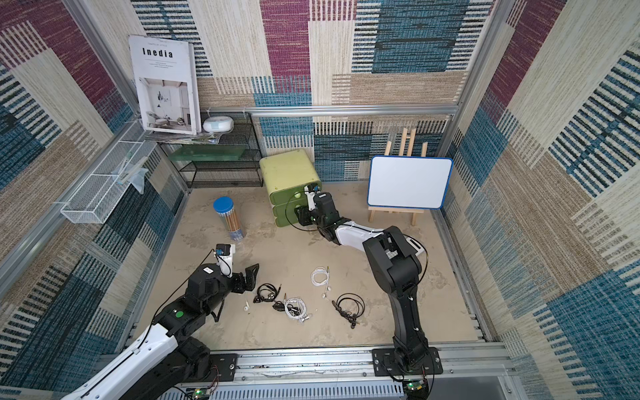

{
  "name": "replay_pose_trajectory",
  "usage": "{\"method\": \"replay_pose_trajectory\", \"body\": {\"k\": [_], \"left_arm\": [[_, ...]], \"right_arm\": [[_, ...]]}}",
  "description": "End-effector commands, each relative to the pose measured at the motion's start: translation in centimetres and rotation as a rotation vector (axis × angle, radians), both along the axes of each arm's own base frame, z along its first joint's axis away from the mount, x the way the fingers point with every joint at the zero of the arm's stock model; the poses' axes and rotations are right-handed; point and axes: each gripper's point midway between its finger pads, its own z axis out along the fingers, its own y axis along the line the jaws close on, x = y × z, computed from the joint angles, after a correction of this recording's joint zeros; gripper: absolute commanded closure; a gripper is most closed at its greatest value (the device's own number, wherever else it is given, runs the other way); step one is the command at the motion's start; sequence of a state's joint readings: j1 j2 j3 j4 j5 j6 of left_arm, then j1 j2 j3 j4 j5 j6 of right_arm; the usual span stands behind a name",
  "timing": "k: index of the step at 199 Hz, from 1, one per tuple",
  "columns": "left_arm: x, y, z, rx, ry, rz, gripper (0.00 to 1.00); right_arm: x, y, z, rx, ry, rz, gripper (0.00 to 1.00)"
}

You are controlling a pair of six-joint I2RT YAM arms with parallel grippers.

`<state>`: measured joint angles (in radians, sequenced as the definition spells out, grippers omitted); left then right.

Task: Place the wired earphones into the drawer by color
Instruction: Open the drawer in the storage box.

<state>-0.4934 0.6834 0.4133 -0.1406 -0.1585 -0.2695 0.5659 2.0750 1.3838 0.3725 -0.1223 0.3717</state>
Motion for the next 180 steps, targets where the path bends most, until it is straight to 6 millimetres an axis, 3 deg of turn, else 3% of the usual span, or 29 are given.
{"method": "replay_pose_trajectory", "body": {"k": [1,180], "left_arm": [[0.16,0.02,0.35,0.001,-0.010,0.003,0.01],[0.20,-0.22,0.26,-0.002,-0.008,-0.008,0.01]], "right_arm": [[0.68,0.34,1.01,0.035,-0.040,-0.010,0.53],[1.13,0.39,1.21,0.056,-0.051,-0.031,0.70]]}}
